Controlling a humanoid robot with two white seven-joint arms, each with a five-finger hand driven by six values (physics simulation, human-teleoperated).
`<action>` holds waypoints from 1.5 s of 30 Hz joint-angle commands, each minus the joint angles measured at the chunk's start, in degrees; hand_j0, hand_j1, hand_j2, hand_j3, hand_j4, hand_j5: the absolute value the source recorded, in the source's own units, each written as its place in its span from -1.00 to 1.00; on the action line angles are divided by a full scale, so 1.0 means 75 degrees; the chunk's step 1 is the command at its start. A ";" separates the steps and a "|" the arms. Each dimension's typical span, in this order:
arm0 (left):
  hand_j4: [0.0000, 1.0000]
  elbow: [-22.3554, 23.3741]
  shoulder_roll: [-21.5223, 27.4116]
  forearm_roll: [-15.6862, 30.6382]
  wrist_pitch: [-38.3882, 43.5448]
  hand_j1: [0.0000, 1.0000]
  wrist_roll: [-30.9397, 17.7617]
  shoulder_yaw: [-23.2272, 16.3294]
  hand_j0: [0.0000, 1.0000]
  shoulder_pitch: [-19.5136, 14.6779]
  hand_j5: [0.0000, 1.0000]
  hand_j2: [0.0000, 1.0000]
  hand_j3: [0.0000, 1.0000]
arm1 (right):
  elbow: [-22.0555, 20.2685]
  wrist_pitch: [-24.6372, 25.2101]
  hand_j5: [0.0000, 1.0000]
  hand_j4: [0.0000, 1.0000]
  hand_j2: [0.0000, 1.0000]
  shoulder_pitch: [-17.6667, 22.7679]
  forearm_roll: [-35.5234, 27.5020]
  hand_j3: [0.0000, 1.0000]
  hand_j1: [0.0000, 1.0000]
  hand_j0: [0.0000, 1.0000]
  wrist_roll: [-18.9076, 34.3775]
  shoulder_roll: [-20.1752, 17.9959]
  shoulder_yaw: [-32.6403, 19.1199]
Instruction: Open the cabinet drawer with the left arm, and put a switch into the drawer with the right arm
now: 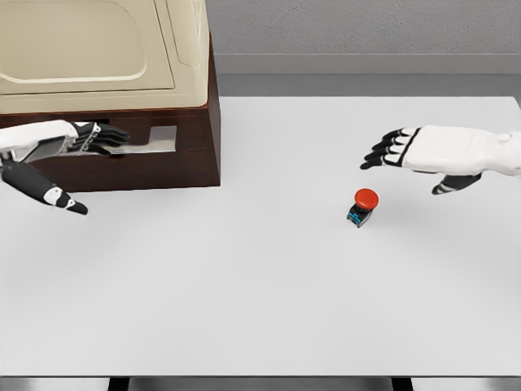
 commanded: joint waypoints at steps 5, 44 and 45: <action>0.92 0.0014 0.0054 -0.0301 -0.0033 0.92 0.0168 0.0003 0.92 -0.0072 0.92 0.92 0.92 | -0.0007 0.0020 1.00 1.00 1.00 0.0000 0.0074 1.00 1.00 1.00 -0.0003 0.0019 0.0054; 0.93 0.0026 0.0218 -0.1192 0.0331 0.93 0.0086 -0.0044 0.93 0.0046 0.93 0.93 0.93 | -0.0030 0.0020 1.00 1.00 1.00 -0.0047 0.0402 1.00 1.00 1.00 -0.0003 0.0441 0.0358; 0.94 0.0026 0.0218 -0.1215 0.0307 0.94 0.0086 -0.0044 0.94 0.0057 0.94 0.94 0.94 | -0.0030 0.0020 1.00 1.00 1.00 -0.0047 0.0402 1.00 1.00 1.00 -0.0003 0.0453 0.0358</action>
